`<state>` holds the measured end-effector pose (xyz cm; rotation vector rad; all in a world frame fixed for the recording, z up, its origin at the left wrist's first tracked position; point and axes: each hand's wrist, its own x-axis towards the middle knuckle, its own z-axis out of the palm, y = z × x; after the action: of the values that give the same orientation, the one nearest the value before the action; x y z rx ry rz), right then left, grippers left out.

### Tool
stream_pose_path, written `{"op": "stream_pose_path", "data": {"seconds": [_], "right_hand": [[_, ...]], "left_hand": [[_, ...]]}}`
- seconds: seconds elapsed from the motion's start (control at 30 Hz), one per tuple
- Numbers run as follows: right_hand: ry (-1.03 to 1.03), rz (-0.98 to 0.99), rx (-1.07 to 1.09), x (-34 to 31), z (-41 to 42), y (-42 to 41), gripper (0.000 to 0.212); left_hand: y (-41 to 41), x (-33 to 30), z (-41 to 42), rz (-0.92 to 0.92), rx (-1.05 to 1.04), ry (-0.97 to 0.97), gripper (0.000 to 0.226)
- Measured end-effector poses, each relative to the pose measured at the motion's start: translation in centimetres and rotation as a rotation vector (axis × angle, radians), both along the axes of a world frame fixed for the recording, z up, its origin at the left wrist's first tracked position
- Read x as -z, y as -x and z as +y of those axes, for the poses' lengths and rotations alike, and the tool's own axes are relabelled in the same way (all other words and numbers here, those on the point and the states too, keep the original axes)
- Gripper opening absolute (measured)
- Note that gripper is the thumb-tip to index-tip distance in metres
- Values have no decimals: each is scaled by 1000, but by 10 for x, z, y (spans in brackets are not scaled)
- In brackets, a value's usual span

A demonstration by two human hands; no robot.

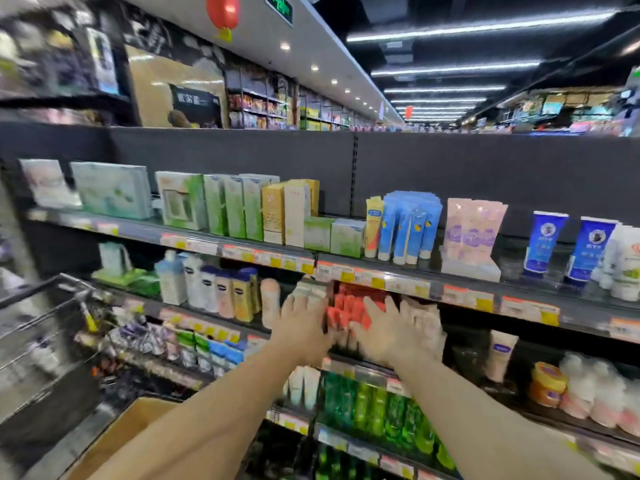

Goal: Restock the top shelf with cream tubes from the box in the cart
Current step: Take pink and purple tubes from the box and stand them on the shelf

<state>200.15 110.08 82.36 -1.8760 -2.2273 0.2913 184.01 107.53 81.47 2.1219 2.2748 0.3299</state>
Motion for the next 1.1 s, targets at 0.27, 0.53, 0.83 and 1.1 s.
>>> {"op": "stream_pose_path", "data": {"seconds": [0.27,0.53,0.83,1.1], "right_hand": [[47,28,-291,21,-27,189,67],[74,28,-433,59,-37,399,66],[233,0,-363,131,-23,496,68],[426,-56,-306,212,15,502,67]], "left_hand": [[182,22,-62,29,-274,32,74],[382,60,-96,-1,-395,71,71],[496,135,-86,-50,-387,187,74],[512,223,-56,-105,-344,364,75]]}}
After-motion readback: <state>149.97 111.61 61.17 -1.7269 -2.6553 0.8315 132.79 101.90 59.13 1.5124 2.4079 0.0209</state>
